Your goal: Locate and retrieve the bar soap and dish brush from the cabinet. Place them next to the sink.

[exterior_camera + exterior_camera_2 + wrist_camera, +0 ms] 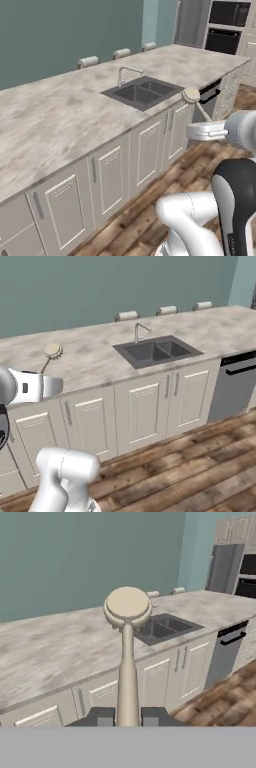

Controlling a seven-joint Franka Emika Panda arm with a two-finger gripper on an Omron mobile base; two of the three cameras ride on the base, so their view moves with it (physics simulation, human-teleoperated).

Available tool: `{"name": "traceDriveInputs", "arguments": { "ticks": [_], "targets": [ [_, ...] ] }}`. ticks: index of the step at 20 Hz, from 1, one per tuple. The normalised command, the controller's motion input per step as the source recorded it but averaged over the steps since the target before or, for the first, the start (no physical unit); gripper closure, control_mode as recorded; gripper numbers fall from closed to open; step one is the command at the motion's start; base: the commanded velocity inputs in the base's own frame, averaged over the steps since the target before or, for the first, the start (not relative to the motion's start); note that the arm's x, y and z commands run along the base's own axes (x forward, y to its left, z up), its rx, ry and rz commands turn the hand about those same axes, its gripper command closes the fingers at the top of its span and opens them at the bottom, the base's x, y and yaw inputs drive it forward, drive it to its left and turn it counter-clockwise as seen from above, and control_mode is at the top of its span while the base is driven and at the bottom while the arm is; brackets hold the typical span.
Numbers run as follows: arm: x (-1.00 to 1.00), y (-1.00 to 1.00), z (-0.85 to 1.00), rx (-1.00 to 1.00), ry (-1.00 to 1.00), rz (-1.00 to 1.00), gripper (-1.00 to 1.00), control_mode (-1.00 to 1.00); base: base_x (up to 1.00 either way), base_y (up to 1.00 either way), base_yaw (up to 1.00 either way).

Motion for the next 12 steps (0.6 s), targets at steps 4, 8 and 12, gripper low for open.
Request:
{"name": "traceDriveInputs", "arguments": {
  "ticks": [4,8,12],
  "targets": [
    [0.00,0.00,0.00,0.00,0.00,0.00,1.00,1.00,0.63,-0.17,0.38],
    [0.00,0.00,0.00,0.00,0.00,0.00,1.00,1.00,0.72,-0.23,0.31],
    [0.00,0.00,0.00,0.00,0.00,0.00,1.00,1.00,0.80,-0.22,0.29]
  ]
}}
